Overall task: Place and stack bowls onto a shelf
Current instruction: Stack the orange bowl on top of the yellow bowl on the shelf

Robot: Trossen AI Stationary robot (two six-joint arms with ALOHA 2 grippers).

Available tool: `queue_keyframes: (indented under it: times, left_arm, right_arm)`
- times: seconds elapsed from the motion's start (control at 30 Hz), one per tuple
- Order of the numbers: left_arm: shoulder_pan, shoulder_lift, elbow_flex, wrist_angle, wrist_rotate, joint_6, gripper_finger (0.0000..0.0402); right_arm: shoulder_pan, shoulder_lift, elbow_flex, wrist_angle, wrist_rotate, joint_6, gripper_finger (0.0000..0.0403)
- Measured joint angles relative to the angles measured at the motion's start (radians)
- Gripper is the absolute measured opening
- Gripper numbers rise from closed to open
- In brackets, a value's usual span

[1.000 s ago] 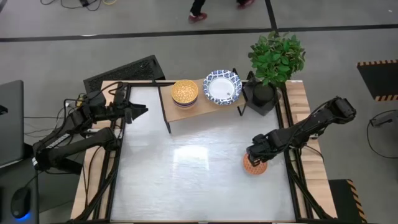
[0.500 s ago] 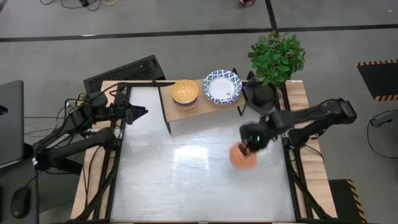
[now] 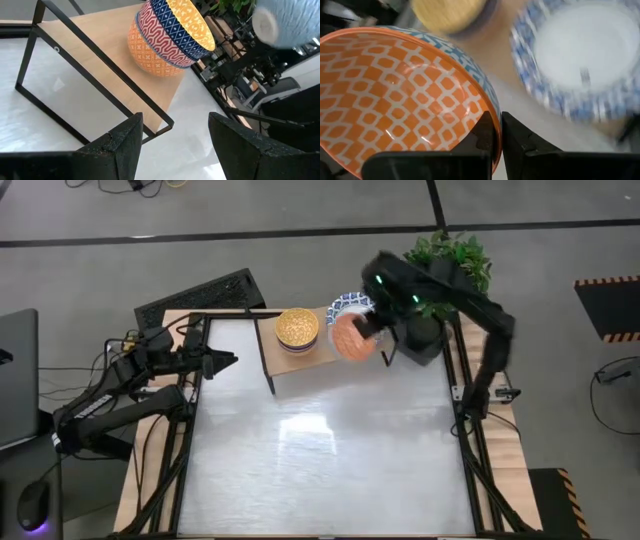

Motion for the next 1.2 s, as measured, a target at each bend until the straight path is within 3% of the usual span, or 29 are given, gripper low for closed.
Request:
queue_keyframes:
  times: [0.13,0.37,0.83,1.2]
  left_arm:
    - [0.0,0.0,0.0,0.0,-0.001,-0.005,0.021]
    - [0.0,0.0,0.0,0.0,-0.016,-0.023,0.021]
    - [0.0,0.0,0.0,-0.01,-0.076,-0.044,0.021]
    - [0.0,0.0,0.0,-0.059,-0.097,-0.06,0.021]
  right_arm:
    - [-0.087,0.039,-0.069,0.151,-0.153,-0.057,0.0037]
    - [-0.107,0.146,-0.032,0.226,-0.104,-0.119,0.0037]
    - [-0.12,0.175,-0.015,0.537,-0.056,-0.112,0.0037]
    - [-0.104,0.257,-0.018,0.533,-0.082,-0.142,0.0037]
